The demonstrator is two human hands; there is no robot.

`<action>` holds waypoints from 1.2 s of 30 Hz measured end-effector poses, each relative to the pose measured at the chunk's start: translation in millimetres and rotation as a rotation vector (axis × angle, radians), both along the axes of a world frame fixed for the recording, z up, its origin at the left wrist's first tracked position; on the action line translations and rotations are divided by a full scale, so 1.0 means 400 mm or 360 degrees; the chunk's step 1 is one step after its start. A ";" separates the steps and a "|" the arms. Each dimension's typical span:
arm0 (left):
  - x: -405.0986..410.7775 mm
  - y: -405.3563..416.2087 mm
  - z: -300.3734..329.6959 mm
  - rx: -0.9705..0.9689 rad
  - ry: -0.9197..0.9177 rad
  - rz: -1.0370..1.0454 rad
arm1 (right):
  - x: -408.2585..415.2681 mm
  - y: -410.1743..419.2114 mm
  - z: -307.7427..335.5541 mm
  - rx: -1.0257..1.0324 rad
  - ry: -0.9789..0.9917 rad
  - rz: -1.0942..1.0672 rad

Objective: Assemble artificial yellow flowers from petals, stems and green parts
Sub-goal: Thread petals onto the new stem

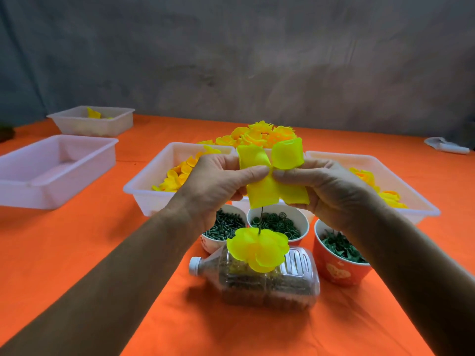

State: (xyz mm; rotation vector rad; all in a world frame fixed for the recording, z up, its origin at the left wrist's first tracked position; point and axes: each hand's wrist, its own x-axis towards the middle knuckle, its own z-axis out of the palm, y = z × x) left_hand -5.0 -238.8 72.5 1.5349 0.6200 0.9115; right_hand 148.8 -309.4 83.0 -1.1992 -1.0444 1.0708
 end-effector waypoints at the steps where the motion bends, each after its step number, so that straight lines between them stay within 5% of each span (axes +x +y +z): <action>1: 0.000 -0.001 0.002 -0.0091 -0.0012 -0.0003 | -0.001 -0.001 0.000 -0.0032 0.0009 0.0013; 18: -0.016 0.000 -0.007 -0.0476 -0.0084 -0.0192 | -0.021 -0.003 -0.003 -0.0223 0.0124 0.0272; 36: -0.011 0.012 -0.018 -0.0713 -0.0065 -0.0223 | -0.018 -0.009 -0.006 -0.0257 0.0015 0.0186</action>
